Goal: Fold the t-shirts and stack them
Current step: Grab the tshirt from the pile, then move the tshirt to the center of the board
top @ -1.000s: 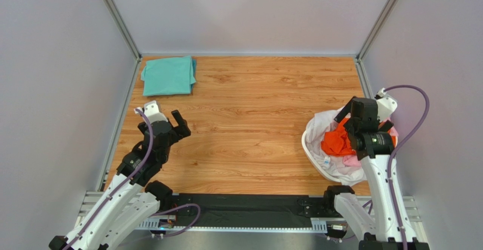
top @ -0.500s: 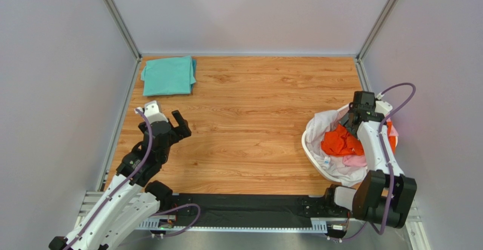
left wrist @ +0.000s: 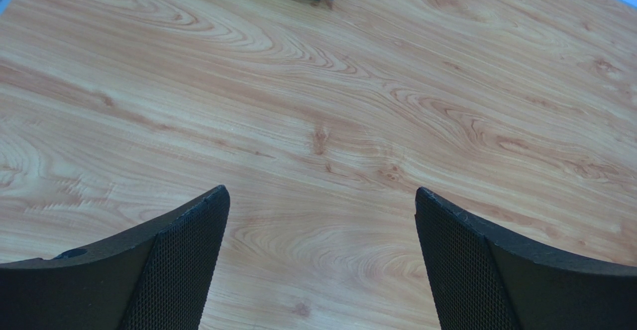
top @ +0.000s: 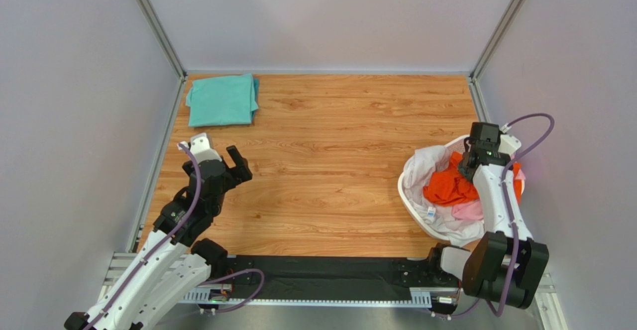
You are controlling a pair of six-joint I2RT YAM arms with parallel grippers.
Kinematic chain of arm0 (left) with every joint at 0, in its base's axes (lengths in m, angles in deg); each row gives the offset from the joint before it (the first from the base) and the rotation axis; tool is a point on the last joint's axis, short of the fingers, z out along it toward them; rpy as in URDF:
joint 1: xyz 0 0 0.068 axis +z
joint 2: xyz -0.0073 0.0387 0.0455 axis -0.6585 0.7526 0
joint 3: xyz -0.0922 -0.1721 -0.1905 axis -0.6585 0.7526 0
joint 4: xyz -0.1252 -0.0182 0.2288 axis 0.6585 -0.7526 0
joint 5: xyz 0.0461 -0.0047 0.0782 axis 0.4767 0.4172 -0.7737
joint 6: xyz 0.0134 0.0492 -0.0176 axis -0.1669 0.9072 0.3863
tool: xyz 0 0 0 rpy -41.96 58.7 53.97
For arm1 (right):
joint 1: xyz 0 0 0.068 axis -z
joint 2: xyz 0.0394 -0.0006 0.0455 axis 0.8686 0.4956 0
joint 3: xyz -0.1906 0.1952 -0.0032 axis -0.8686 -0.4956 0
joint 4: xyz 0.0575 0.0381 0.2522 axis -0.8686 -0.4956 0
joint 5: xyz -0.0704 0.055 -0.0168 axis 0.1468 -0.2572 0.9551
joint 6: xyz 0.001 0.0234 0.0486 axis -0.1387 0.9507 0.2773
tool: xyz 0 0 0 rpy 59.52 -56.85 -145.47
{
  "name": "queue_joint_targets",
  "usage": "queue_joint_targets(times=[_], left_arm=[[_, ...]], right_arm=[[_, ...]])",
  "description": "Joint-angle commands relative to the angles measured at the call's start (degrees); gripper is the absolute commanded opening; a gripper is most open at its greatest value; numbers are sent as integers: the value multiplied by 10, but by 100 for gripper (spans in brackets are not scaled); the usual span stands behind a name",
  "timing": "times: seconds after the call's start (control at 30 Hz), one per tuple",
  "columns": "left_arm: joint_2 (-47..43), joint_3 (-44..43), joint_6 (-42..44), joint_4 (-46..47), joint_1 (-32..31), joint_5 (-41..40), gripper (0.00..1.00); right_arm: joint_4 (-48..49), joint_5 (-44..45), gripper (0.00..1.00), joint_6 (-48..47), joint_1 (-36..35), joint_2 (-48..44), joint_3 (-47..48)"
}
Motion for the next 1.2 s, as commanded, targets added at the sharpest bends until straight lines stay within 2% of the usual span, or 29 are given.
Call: queue_joint_targets(times=[0.0,0.23,0.43,0.47,0.57,0.73,0.77,0.97,1.07,1.17], left_arm=[[-1,-12,7,14,1,3,100],[1,-13,6,14,1,4,100],[4,-13,4,13,1,9,100],[4,-13,1,13,1,8,100],[6,-10,-19,14,1,14,100],[6,-15,-10,13,1,38,100],[6,-14,-14,13,1,38,100],[16,-12,-35,10,1,34,100],[24,-15,-67,-17,1,31,100],[28,-22,-117,-56,1,27,100]], right_arm=[[-12,-7,9,-12,3,-63,70],[-71,-22,9,-28,3,-133,196],[-68,-154,8,-45,2,-135,345],[-67,-202,8,-48,1,-121,367],[-44,-283,0,-59,-21,-99,432],[-6,-287,0,-88,-133,-34,504],[-6,-281,0,-101,-200,-22,534],[6,-257,0,-158,-408,119,691],[10,-239,0,-163,-479,184,773],[68,-251,0,-143,-513,214,782]])
